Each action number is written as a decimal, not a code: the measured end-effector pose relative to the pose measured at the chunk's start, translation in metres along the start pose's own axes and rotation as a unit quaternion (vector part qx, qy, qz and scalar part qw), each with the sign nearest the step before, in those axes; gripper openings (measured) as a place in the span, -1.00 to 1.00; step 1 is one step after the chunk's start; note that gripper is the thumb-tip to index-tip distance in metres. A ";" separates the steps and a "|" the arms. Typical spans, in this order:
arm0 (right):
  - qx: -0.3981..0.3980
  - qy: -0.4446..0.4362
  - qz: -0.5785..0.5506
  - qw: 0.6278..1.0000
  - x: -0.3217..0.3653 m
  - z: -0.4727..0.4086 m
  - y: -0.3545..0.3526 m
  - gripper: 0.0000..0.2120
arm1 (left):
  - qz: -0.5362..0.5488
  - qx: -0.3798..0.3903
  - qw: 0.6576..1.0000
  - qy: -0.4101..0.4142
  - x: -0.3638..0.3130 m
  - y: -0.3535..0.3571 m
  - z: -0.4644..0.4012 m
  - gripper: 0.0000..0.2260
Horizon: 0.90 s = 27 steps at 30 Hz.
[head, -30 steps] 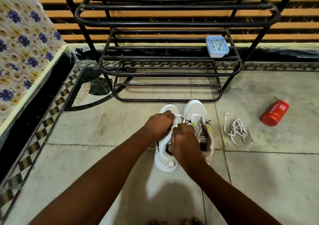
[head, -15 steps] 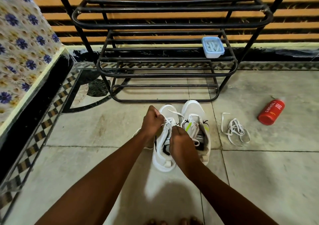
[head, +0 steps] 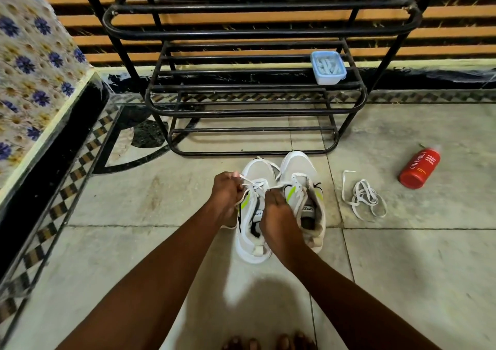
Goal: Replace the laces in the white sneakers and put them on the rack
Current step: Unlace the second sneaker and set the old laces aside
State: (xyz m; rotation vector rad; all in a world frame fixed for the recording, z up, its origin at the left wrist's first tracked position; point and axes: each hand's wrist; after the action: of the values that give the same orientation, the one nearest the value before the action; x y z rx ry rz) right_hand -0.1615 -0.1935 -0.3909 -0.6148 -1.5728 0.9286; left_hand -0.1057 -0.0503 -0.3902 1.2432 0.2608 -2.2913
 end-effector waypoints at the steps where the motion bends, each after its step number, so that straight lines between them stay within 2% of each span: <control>1: -0.001 0.006 -0.004 1.000 0.000 0.000 0.001 -0.41 | 0.016 0.000 1.000 -0.010 -0.002 -0.001 -0.001 -0.84; 4: -0.009 0.016 -0.031 0.999 0.002 0.000 0.001 -0.38 | -0.073 0.077 0.994 0.035 -0.004 -0.008 0.002 -0.88; 7: -0.033 0.014 -0.062 0.997 0.000 0.000 0.004 -0.42 | -0.208 0.148 0.959 0.121 -0.004 -0.016 0.007 -0.90; 9: -0.036 0.006 -0.073 0.997 -0.002 0.000 0.007 -0.47 | -0.217 0.157 0.954 0.139 -0.005 -0.017 0.008 -0.94; 12: -0.027 0.008 -0.087 0.996 -0.003 0.000 0.008 -0.46 | -0.252 0.115 0.951 0.138 -0.004 -0.013 0.004 -0.89; 14: -0.032 0.015 -0.096 0.995 -0.003 0.000 0.008 -0.45 | -0.211 0.092 0.967 0.108 -0.004 -0.010 0.002 -0.83; 16: -0.045 0.018 -0.103 0.994 -0.002 0.001 0.009 -0.47 | -0.080 0.056 0.993 0.065 -0.004 -0.009 0.001 -0.74; 18: -0.056 0.027 -0.118 0.991 -0.003 0.002 0.010 -0.46 | 0.022 0.009 0.999 0.034 -0.003 -0.008 0.004 -0.73; 21: -0.058 0.033 -0.121 0.990 -0.004 0.002 0.011 -0.44 | 0.059 -0.008 0.998 0.032 0.001 -0.007 0.011 -0.75; 24: -0.052 0.034 -0.110 0.992 -0.004 0.001 0.012 -0.43 | -0.059 0.035 0.992 0.109 0.004 -0.009 0.007 -0.81; 25: -0.052 0.035 -0.108 0.992 -0.003 0.001 0.012 -0.43 | -0.118 0.062 0.981 0.138 0.003 -0.010 0.006 -0.86; 27: -0.048 0.036 -0.105 0.993 -0.003 0.000 0.011 -0.43 | -0.234 0.107 0.951 0.169 0.002 -0.015 0.002 -0.78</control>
State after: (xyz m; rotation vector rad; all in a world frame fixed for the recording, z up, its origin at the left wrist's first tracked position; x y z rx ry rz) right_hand -0.1624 -0.1896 -0.4020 -0.5330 -1.5891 0.6702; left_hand -0.1160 -0.0391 -0.3918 1.8556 0.4838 -2.5337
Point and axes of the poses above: each hand's wrist, its own z-axis away from the middle knuckle, its own y-axis out of the palm, x = y × z, and after that the axes turned 1 degree about -x, right-handed
